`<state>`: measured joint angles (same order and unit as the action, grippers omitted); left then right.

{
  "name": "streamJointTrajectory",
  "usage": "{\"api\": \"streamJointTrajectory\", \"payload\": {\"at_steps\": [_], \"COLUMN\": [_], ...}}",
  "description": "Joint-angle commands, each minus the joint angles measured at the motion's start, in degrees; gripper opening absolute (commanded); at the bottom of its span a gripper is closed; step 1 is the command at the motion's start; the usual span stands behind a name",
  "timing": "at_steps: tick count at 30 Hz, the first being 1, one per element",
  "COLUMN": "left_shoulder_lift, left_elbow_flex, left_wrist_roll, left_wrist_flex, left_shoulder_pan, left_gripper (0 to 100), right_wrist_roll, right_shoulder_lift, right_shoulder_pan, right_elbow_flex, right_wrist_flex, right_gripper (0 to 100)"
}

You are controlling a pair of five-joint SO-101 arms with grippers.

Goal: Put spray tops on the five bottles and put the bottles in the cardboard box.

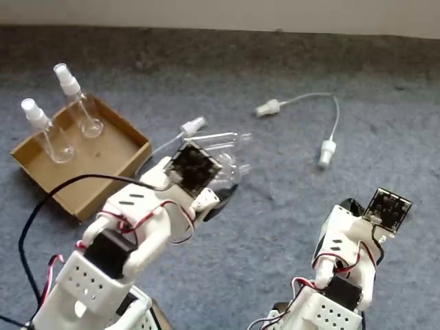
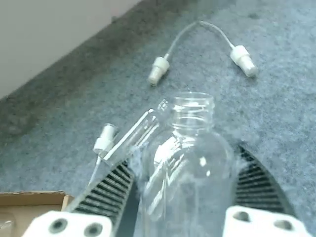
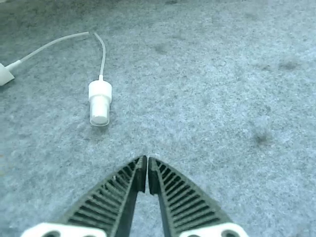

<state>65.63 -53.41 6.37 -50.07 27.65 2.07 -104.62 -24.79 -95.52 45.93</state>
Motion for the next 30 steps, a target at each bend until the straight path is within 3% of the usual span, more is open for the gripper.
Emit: {"api": "streamJointTrajectory", "payload": {"at_steps": [1, 10, 19, 30], "left_shoulder_lift": [7.78, 13.58, 26.24, 37.67], "left_elbow_flex": [-3.38, -8.48, -16.57, -23.60], "left_wrist_roll": [-8.53, -20.22, -20.66, -20.92], "left_wrist_flex": [6.33, 7.21, 7.21, 7.21], "left_shoulder_pan": [-4.53, -6.73, -6.64, -6.73], "left_gripper": [15, 15, 15, 15], "right_wrist_roll": [0.44, 0.44, 5.63, 5.27], "right_shoulder_lift": [-0.66, -0.13, 1.01, 39.08], "right_shoulder_pan": [4.53, 4.53, 4.35, 4.44], "right_elbow_flex": [-1.19, -0.40, 19.47, 47.43], "right_wrist_flex": [-2.33, 0.13, 7.34, 10.59], "right_gripper": [0.6, 0.7, 0.7, 0.8]}}
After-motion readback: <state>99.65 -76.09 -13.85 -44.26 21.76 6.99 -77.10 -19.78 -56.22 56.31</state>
